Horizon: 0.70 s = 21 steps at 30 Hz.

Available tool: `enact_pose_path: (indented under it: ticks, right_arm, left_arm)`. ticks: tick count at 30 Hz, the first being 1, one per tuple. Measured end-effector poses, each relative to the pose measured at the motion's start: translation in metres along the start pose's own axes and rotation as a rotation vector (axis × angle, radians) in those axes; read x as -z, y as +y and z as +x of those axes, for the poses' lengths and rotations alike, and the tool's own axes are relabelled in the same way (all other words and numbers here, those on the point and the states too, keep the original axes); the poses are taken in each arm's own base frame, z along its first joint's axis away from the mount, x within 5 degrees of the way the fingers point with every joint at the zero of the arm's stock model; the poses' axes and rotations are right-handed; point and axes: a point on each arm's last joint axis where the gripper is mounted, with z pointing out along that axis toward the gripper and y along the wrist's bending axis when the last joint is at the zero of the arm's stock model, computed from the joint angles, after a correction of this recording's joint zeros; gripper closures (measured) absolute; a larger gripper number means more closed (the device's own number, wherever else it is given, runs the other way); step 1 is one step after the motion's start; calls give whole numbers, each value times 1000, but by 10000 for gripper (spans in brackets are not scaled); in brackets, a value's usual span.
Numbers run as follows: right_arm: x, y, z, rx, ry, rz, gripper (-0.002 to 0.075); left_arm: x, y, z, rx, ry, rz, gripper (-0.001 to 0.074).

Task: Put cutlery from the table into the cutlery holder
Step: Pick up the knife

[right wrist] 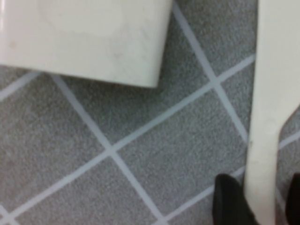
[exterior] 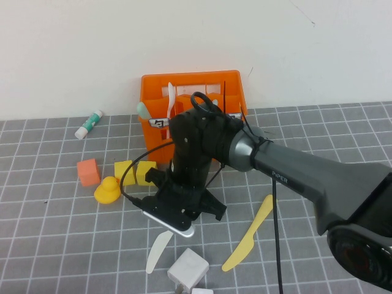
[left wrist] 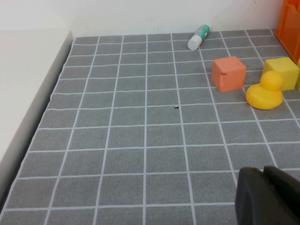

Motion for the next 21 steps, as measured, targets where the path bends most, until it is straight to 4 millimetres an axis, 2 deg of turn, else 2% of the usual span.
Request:
enact_pose_path:
  ticks: [4,9,14,19,20,21]
  right_arm:
    - [-2,0,0,-15,-6,-7,463]
    - [-2,1,0,-91,-8,-14,594]
    - [-2,0,-1,-179,-17,-9,601]
    - [4,3,-4,-241,-32,-34,603]
    - [9,3,-5,-252,-33,-36,620]
    - [19,2,-7,-283,-38,-26,673]
  left_arm:
    - [0,0,0,0,0,0,736]
    - [0,0,0,0,0,0,736]
    - [0,0,0,2,0,0,736]
    - [0,0,0,2,0,0,736]
    - [0,0,0,2,0,0,736]
    - [0,0,0,2,0,0,736]
